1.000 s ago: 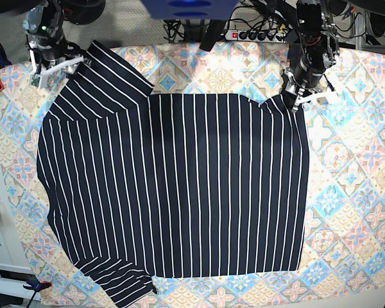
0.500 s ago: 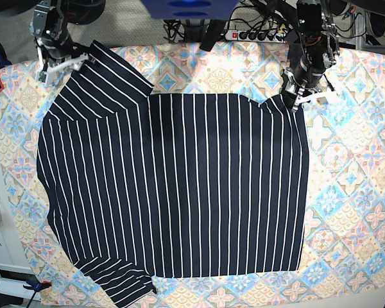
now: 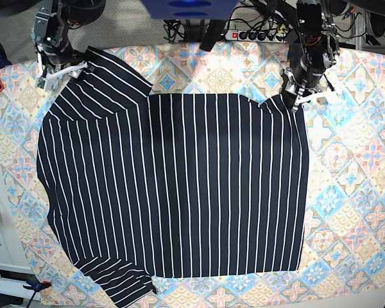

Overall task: Fold the T-shirt properly
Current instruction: 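Close both grippers on the shoulder corners of the shirt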

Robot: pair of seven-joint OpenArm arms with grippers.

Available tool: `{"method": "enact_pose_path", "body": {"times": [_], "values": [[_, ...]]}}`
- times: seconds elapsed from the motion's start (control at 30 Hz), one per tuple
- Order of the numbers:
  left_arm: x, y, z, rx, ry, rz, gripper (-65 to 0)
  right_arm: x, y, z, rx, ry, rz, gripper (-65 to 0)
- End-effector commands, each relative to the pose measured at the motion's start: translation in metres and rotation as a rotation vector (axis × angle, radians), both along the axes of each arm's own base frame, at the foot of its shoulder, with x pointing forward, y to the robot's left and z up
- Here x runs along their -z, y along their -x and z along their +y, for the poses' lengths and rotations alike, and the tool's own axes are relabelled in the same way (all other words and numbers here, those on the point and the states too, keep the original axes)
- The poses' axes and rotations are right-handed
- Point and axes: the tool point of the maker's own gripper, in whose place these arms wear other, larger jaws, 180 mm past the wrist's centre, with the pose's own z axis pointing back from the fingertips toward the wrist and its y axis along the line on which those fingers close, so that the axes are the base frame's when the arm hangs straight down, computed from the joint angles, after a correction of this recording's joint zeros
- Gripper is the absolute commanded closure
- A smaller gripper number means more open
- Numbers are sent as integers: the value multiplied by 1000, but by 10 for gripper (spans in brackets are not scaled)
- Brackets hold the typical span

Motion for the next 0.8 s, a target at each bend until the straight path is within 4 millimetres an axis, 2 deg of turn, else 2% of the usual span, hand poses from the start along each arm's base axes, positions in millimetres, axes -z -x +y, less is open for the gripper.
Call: {"method": "enact_pose_path", "body": {"times": [0.0, 0.27, 0.43, 0.67, 0.77], "values": [[7, 11, -3, 13, 11, 53, 0, 1, 1, 12, -9, -64, 0, -357], [8, 12, -3, 13, 11, 54, 0, -3, -2, 8, -9, -74, -11, -357], [8, 12, -3, 13, 11, 54, 0, -5, 2, 6, -8, -69, -9, -357], [8, 12, -5, 13, 13, 55, 0, -27, -6, 11, -42, -51, -62, -357], [8, 12, -5, 13, 13, 55, 0, -27, -5, 11, -44, -51, -63, -357]]}}
